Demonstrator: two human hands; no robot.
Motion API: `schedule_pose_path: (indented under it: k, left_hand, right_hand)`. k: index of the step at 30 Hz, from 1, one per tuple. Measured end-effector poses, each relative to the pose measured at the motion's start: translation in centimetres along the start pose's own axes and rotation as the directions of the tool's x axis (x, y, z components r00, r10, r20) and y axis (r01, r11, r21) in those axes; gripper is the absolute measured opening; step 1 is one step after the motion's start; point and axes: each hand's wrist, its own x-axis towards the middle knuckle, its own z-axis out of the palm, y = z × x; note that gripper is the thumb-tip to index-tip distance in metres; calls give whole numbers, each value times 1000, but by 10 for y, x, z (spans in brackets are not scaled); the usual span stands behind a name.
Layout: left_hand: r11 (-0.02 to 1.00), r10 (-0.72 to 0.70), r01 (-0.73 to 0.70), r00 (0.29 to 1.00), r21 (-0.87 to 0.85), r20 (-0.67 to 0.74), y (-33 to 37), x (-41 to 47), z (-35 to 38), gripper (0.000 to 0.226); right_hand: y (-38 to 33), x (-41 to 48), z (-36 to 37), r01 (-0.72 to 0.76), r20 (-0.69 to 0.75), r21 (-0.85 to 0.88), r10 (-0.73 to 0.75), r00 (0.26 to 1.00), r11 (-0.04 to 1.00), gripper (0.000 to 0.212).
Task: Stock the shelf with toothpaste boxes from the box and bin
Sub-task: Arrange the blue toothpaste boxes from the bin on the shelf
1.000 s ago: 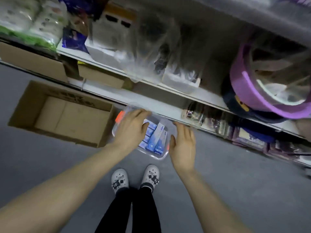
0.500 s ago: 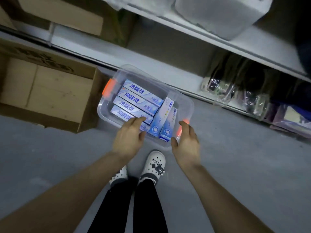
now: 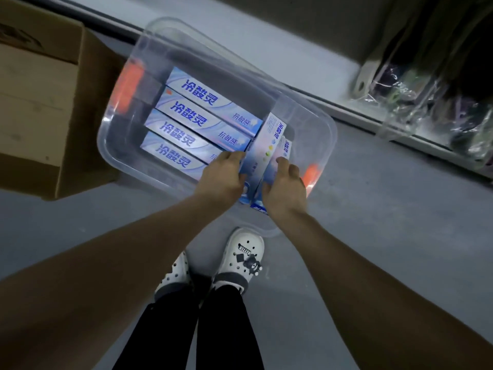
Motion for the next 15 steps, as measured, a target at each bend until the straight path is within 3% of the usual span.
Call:
schedule_pose_path:
  k: [11, 15]
  left_hand:
    - [1000, 16, -16, 1000, -6, 11, -5, 46, 28, 21]
    - [993, -17, 21, 999, -113, 42, -9, 50, 24, 46]
  right_hand:
    - [-3, 52, 21, -55, -20, 144, 59, 998, 988, 46]
    - [-10, 68, 28, -99, -55, 237, 115, 992, 966, 63]
